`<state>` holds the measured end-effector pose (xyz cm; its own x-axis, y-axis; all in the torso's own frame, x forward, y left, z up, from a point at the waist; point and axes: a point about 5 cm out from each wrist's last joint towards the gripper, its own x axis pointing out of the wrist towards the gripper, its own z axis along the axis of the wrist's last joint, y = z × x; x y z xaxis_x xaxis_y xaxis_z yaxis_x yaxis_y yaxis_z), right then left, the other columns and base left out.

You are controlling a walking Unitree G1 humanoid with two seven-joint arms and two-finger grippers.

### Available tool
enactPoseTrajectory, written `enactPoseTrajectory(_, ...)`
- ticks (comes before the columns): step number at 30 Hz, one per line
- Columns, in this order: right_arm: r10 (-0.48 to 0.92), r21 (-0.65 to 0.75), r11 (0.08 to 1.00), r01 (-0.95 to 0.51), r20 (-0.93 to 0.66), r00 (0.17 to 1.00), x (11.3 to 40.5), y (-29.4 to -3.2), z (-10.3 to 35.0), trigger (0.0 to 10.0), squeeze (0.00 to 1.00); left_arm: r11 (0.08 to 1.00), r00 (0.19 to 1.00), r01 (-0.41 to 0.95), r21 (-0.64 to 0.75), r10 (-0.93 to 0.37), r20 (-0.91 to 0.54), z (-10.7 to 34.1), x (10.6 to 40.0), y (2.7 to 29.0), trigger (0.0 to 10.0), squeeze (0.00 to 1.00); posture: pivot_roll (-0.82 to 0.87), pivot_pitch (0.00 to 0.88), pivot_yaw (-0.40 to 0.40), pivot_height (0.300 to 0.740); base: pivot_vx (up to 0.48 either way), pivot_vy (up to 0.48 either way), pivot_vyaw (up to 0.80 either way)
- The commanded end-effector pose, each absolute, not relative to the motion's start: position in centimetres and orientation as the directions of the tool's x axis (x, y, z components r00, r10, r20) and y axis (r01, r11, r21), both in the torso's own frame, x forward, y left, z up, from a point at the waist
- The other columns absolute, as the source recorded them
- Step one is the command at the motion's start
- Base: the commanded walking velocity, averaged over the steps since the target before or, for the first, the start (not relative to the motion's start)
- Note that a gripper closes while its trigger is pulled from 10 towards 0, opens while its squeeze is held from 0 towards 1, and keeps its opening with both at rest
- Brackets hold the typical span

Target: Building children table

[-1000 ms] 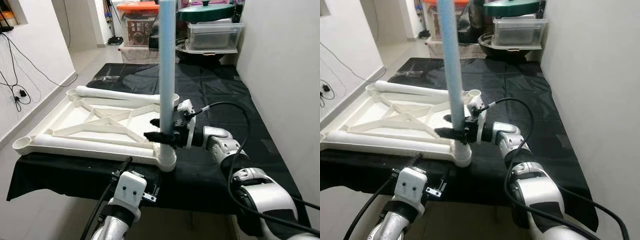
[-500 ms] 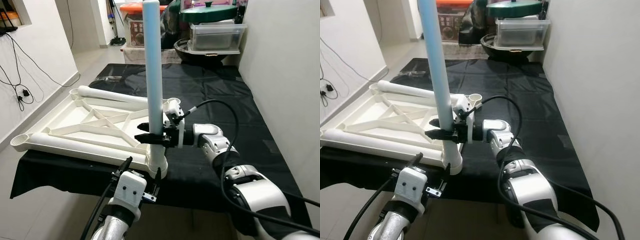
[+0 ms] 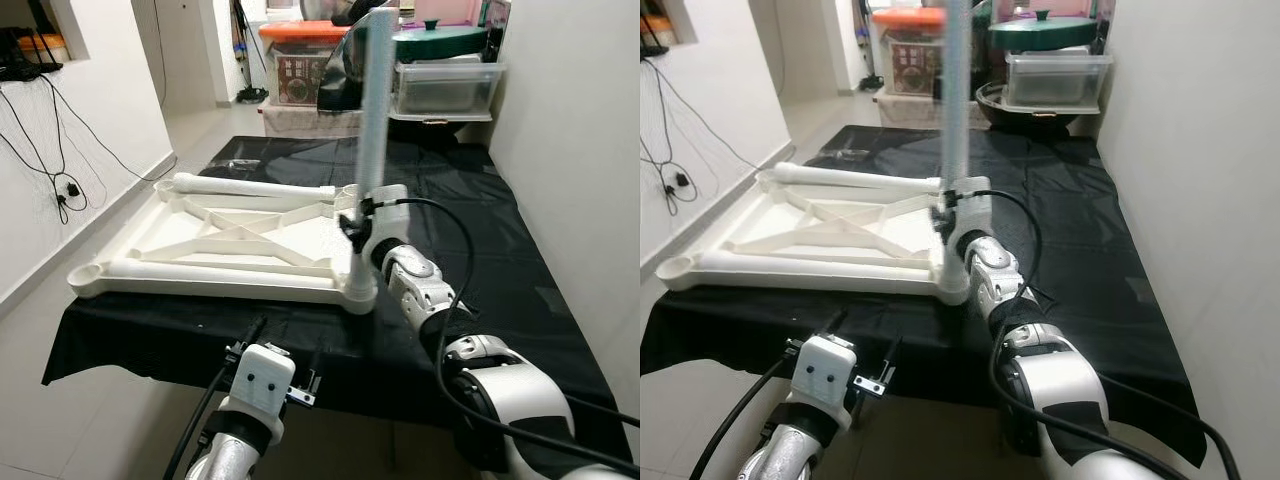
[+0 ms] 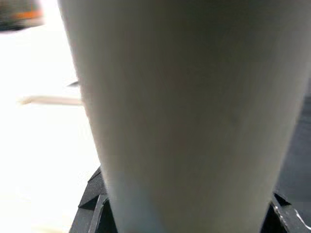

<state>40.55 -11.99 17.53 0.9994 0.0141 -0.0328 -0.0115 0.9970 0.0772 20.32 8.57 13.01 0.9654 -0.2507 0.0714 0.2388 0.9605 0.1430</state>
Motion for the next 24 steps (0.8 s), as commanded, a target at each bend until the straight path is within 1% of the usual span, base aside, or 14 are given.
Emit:
enactPoseTrajectory(1, -0.170, 0.195, 0.961, 0.199, -0.154, 0.973, 39.9, -13.7, 15.1, 0.0, 0.00, 0.958, 0.965, 0.244, 0.148, -0.255, 0.058, 12.6, 20.3, 8.6, 10.0, 0.00, 0.05, 0.000, 0.011, 0.740, 0.000, 0.000, 0.00)
enactPoseTrajectory(3, -0.273, 0.229, 0.921, 0.314, -0.195, 0.942, 39.4, -13.1, 14.5, 0.0, 0.00, 0.958, 0.965, 0.245, 0.150, -0.256, 0.057, 12.5, 20.3, 8.6, 10.0, 0.00, 0.05, 0.000, 0.011, 0.740, 0.000, 0.000, 0.00)
enactPoseTrajectory(5, -0.279, 0.232, 0.917, 0.323, -0.203, 0.939, 39.3, -12.7, 14.5, 0.0, 0.00, 0.958, 0.965, 0.244, 0.151, -0.255, 0.057, 12.5, 20.3, 8.6, 10.0, 0.00, 0.05, 0.000, 0.011, 0.740, 0.000, 0.000, 0.00)
enactPoseTrajectory(6, -0.228, 0.245, 0.931, 0.270, -0.185, 0.956, 39.4, -11.6, 14.7, 3.1, 0.00, 0.958, 0.965, 0.245, 0.152, -0.256, 0.057, 12.5, 20.3, 8.6, 10.0, 0.00, 0.05, 0.000, 0.011, 0.740, 0.000, 0.000, 0.00)
enactPoseTrajectory(8, -0.228, 0.245, 0.931, 0.270, -0.185, 0.956, 39.4, -11.6, 14.7, 3.1, 0.00, 0.958, 0.965, 0.245, 0.152, -0.256, 0.057, 12.5, 20.3, 8.6, 10.0, 0.00, 0.05, 0.000, 0.011, 0.740, 0.000, 0.000, 0.00)
enactPoseTrajectory(9, -0.192, 0.247, 0.942, 0.228, -0.160, 0.968, 39.4, -10.7, 15.0, 10.0, 0.00, 0.958, 0.965, 0.244, 0.153, -0.255, 0.057, 12.5, 20.3, 8.6, 10.0, 0.00, 0.05, 0.000, 0.011, 0.740, 0.000, 0.000, 0.00)
enactPoseTrajectory(12, -0.103, 0.268, 0.955, 0.129, -0.106, 0.989, 39.5, -9.6, 15.5, 10.0, 0.00, 0.958, 0.965, 0.244, 0.153, -0.255, 0.056, 12.5, 20.3, 8.6, 10.0, 0.00, 0.05, 0.000, 0.007, 0.740, 0.000, 0.000, 0.00)
enactPoseTrajectory(13, -0.078, 0.271, 0.958, 0.096, -0.078, 0.994, 39.5, -9.7, 15.7, 10.0, 1.00, 0.957, 0.965, 0.245, 0.153, -0.256, 0.056, 12.5, 20.3, 8.5, 10.0, 0.00, 0.05, 0.000, 0.007, 0.740, 0.000, 0.000, 0.00)
enactPoseTrajectory(17, -0.028, 0.268, 0.963, 0.036, -0.034, 0.999, 39.7, -10.1, 16.0, 10.0, 1.00, 0.957, 0.965, 0.246, 0.152, -0.257, 0.055, 12.5, 20.3, 8.5, 10.0, 0.00, 0.05, 0.000, 0.007, 0.740, 0.000, 0.000, 0.00)
enactPoseTrajectory(18, 0.024, 0.279, 0.960, -0.019, -0.014, 1.000, 39.8, -10.3, 16.2, 10.0, 0.18, 0.957, 0.965, 0.247, 0.152, -0.257, 0.056, 12.5, 20.3, 8.5, 10.0, 0.00, 0.05, 0.000, 0.007, 0.740, 0.000, 0.000, 0.00)
enactPoseTrajectory(20, 0.050, 0.286, 0.957, -0.047, -0.003, 0.999, 39.8, -10.3, 16.4, 10.0, 0.18, 0.957, 0.965, 0.247, 0.152, -0.258, 0.057, 12.5, 20.4, 8.5, 10.0, 0.00, 0.04, 0.000, 0.006, 0.740, 0.000, 0.000, 0.00)
enactPoseTrajectory(21, 0.121, 0.294, 0.948, -0.123, 0.025, 0.992, 39.9, -10.2, 16.8, 10.0, 0.00, 0.957, 0.965, 0.246, 0.151, -0.257, 0.057, 12.5, 20.4, 8.5, 10.0, 0.00, 0.04, 0.000, 0.006, 0.740, 0.000, 0.000, 0.00)
enactPoseTrajectory(22, 0.121, 0.294, 0.948, -0.123, 0.025, 0.992, 39.9, -10.2, 16.8, 10.0, 0.00, 0.957, 0.965, 0.246, 0.151, -0.257, 0.057, 12.5, 20.4, 8.5, 10.0, 0.00, 0.04, 0.000, 0.006, 0.740, 0.000, 0.000, 0.00)
enactPoseTrajectory(24, 0.362, 0.259, 0.895, -0.365, 0.059, 0.930, 39.9, -9.6, 17.3, 10.0, 0.00, 0.958, 0.965, 0.245, 0.150, -0.256, 0.060, 12.5, 20.5, 8.5, 10.0, 0.00, 0.04, 0.000, 0.005, 0.740, 0.000, 0.000, 0.00)
